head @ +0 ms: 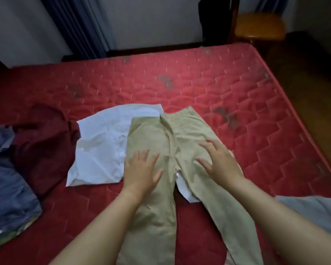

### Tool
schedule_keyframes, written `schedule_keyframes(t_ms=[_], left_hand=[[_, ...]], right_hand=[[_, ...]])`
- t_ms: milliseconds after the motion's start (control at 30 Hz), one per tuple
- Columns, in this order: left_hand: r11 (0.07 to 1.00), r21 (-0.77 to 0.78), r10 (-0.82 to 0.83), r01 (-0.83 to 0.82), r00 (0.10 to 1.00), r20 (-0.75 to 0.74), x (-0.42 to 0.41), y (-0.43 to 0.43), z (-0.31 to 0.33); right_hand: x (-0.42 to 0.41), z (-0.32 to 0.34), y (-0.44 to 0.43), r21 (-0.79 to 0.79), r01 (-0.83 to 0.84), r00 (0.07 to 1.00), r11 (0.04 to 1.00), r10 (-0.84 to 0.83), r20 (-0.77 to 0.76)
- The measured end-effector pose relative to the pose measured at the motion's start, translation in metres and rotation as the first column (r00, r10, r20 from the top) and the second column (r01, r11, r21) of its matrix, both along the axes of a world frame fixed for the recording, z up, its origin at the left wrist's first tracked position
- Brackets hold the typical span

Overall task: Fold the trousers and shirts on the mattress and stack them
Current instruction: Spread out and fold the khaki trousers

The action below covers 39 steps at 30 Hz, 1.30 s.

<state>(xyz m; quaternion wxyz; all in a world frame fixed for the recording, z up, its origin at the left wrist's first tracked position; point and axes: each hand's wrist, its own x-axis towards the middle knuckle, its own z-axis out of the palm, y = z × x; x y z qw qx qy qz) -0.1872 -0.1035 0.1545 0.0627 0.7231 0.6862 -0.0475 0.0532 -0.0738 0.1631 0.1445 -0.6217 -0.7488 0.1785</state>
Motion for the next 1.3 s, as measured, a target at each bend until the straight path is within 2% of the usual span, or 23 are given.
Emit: schedule_keyframes(t_ms=[67, 133, 200, 300, 400, 467, 533, 600, 633, 700, 800, 867, 967, 1067, 1167, 1300], left_hand=[[0.993, -0.112, -0.021, 0.02, 1.0, -0.008, 0.002, -0.021, -0.064], [0.983, -0.183, -0.006, 0.014, 0.999, 0.044, 0.006, -0.036, -0.117], [0.973, -0.23, -0.013, 0.029, 0.997, 0.07, 0.011, -0.045, -0.158], [0.954, -0.297, -0.041, 0.045, 0.999, 0.021, 0.002, -0.052, -0.202], [0.94, -0.337, -0.041, 0.055, 0.998, 0.048, -0.016, -0.06, -0.223], [0.947, -0.319, -0.026, 0.044, 0.998, 0.061, -0.015, -0.063, -0.221], [0.955, -0.292, 0.093, -0.054, 0.988, 0.122, 0.002, -0.06, -0.213], [0.96, -0.223, 0.225, -0.169, 0.94, 0.255, 0.024, -0.054, -0.2], [0.974, -0.159, 0.205, -0.163, 0.932, 0.3, 0.038, -0.051, -0.195], [0.999, -0.004, 0.048, -0.05, 0.932, 0.358, 0.066, -0.05, -0.187], [0.986, 0.105, -0.161, 0.129, 0.899, 0.406, 0.11, -0.057, -0.183], [0.962, 0.054, -0.269, 0.269, 0.886, 0.377, 0.133, -0.066, -0.184], [0.865, -0.141, -0.411, 0.482, 0.84, 0.355, 0.156, -0.082, -0.195], [0.816, -0.281, -0.401, 0.505, 0.845, 0.354, 0.159, -0.098, -0.205], [0.798, -0.319, -0.417, 0.511, 0.851, 0.32, 0.154, -0.105, -0.208], [0.785, -0.349, -0.442, 0.512, 0.857, 0.264, 0.158, -0.108, -0.205]], right_hand=[[0.007, -0.063, -0.027, -0.137, 0.06, 0.998, 0.989, -0.058, 0.023], [0.014, -0.115, -0.045, -0.223, 0.112, 0.994, 0.968, -0.107, 0.033], [0.025, -0.153, -0.056, -0.221, 0.176, 0.984, 0.959, -0.166, 0.065], [0.049, -0.193, -0.063, -0.156, 0.294, 0.947, 0.943, -0.264, 0.185], [0.073, -0.221, -0.08, -0.296, 0.351, 0.919, 0.888, -0.267, 0.29], [0.08, -0.23, -0.098, -0.328, 0.332, 0.918, 0.885, -0.223, 0.328], [0.084, -0.229, -0.11, -0.298, 0.338, 0.923, 0.893, -0.253, 0.289], [0.086, -0.225, -0.114, -0.244, 0.425, 0.901, 0.872, -0.381, 0.207], [0.09, -0.223, -0.115, -0.219, 0.496, 0.867, 0.84, -0.466, 0.175], [0.099, -0.22, -0.122, -0.231, 0.601, 0.797, 0.765, -0.595, 0.105], [0.11, -0.216, -0.135, -0.32, 0.576, 0.784, 0.752, -0.619, -0.041], [0.114, -0.211, -0.148, -0.327, 0.533, 0.804, 0.78, -0.588, -0.091], [0.119, -0.207, -0.183, -0.386, 0.526, 0.786, 0.758, -0.606, -0.12], [0.124, -0.207, -0.236, -0.502, 0.554, 0.732, 0.664, -0.676, -0.085], [0.124, -0.207, -0.287, -0.558, 0.576, 0.689, 0.598, -0.722, -0.063], [0.12, -0.209, -0.327, -0.559, 0.643, 0.586, 0.523, -0.806, -0.08]])
